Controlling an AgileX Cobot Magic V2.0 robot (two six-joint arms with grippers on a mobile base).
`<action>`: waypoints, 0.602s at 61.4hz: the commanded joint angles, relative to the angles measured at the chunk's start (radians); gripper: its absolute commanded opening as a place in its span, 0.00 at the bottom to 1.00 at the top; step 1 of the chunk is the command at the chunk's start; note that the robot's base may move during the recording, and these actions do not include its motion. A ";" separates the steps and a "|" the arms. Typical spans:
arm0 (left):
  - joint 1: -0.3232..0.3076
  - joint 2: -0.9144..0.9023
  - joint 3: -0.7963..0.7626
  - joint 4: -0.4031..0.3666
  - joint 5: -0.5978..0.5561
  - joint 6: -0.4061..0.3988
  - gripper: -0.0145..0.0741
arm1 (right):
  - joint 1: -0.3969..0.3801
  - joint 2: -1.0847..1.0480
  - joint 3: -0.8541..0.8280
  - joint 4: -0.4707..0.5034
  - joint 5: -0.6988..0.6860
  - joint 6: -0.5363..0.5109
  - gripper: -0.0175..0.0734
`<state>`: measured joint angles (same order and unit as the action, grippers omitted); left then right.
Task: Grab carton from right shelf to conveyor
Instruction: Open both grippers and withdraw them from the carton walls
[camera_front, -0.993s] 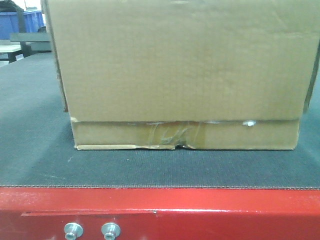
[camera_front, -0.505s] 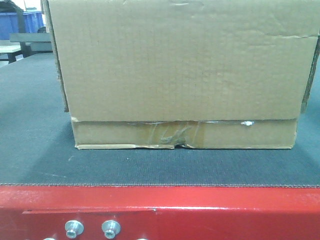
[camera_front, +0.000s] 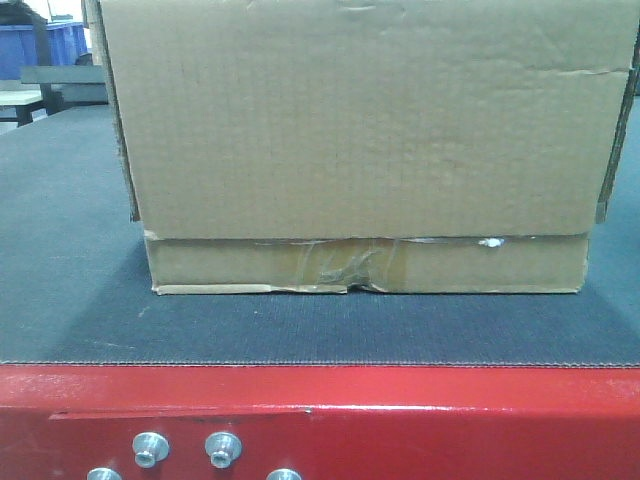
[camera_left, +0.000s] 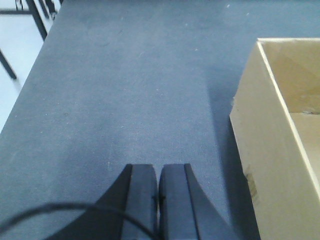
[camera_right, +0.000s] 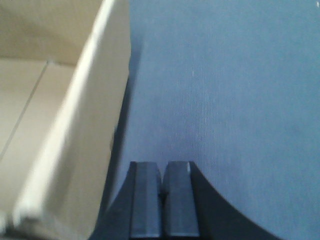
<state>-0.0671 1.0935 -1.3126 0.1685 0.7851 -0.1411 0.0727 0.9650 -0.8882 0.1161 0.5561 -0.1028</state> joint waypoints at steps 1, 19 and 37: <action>0.004 -0.120 0.173 -0.010 -0.147 0.008 0.18 | -0.005 -0.080 0.081 -0.015 -0.092 -0.003 0.12; 0.004 -0.506 0.667 -0.010 -0.479 0.008 0.18 | -0.005 -0.385 0.317 -0.015 -0.172 -0.003 0.12; 0.004 -0.767 0.823 -0.008 -0.493 0.008 0.18 | -0.005 -0.654 0.393 -0.015 -0.181 -0.003 0.12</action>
<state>-0.0671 0.3782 -0.5100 0.1637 0.3229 -0.1391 0.0727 0.3718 -0.5008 0.1141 0.4068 -0.1046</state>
